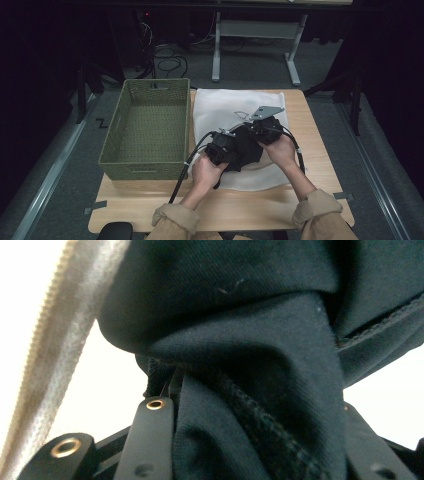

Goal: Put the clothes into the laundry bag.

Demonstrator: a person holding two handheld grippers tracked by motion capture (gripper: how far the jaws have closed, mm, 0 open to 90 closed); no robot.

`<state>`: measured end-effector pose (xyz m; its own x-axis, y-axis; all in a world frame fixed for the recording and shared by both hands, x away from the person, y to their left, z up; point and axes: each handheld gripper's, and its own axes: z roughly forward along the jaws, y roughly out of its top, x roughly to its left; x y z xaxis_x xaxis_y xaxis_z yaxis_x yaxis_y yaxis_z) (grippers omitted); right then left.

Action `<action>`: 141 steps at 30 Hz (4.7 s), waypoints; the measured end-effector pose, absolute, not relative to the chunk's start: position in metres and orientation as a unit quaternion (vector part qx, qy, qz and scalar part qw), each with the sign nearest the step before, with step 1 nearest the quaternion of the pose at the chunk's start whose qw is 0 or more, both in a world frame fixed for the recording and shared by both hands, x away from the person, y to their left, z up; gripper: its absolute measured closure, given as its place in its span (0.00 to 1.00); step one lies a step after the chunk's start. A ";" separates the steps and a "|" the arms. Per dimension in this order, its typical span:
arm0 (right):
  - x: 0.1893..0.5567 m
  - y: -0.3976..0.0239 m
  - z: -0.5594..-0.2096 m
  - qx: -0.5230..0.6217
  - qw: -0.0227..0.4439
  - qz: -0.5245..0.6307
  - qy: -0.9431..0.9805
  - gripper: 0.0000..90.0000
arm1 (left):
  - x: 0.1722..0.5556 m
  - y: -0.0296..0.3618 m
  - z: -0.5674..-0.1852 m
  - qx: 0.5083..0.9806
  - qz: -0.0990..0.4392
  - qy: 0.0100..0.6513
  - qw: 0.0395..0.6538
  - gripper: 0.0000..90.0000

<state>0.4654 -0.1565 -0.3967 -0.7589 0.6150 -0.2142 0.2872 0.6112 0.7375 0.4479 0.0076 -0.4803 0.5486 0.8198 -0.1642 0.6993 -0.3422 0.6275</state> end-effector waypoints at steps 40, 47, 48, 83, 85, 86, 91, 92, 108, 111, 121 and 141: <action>0.462 -0.157 -0.400 0.256 0.229 0.356 0.869 0.97 | 0.461 0.003 -0.489 0.792 0.116 0.486 0.349 0.55; 0.462 -0.157 -0.400 0.258 0.228 0.356 0.869 0.97 | 0.458 0.006 -0.483 0.795 0.116 0.474 0.359 0.46; 0.462 -0.157 -0.401 0.258 0.228 0.357 0.869 0.97 | 0.457 0.006 -0.483 0.797 0.117 0.472 0.359 0.45; 0.462 -0.153 -0.401 0.256 0.227 0.355 0.870 0.97 | 0.420 0.027 -0.476 0.829 0.094 0.423 0.354 0.36; 0.462 -0.154 -0.401 0.257 0.227 0.353 0.870 0.97 | 0.419 0.027 -0.479 0.828 0.093 0.424 0.356 0.36; 0.462 -0.154 -0.401 0.257 0.228 0.353 0.870 0.97 | 0.418 0.027 -0.481 0.827 0.091 0.425 0.356 0.36; 0.462 -0.154 -0.400 0.257 0.227 0.352 0.871 0.97 | 0.415 0.026 -0.489 0.830 0.088 0.429 0.346 0.40; 0.462 -0.154 -0.401 0.256 0.227 0.352 0.871 0.97 | 0.415 0.026 -0.490 0.830 0.088 0.430 0.345 0.42; 0.462 -0.150 -0.405 0.254 0.226 0.352 0.872 0.97 | 0.419 0.012 -0.505 0.839 0.088 0.432 0.319 0.50; 0.461 -0.149 -0.405 0.254 0.225 0.350 0.873 0.97 | 0.421 0.010 -0.508 0.844 0.083 0.431 0.310 0.53; 0.461 -0.148 -0.403 0.252 0.228 0.351 0.872 0.97 | 0.424 0.013 -0.508 0.849 0.079 0.426 0.302 0.82; 0.458 -0.153 -0.398 0.249 0.229 0.363 0.868 0.97 | 0.433 0.014 -0.475 0.807 0.116 0.433 0.384 0.87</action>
<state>0.4577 -0.1525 -0.3980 -0.7713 0.5980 -0.2178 0.2655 0.6134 0.7438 0.4335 0.0141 -0.4753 0.5988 0.7878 -0.1445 0.6090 -0.3306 0.7210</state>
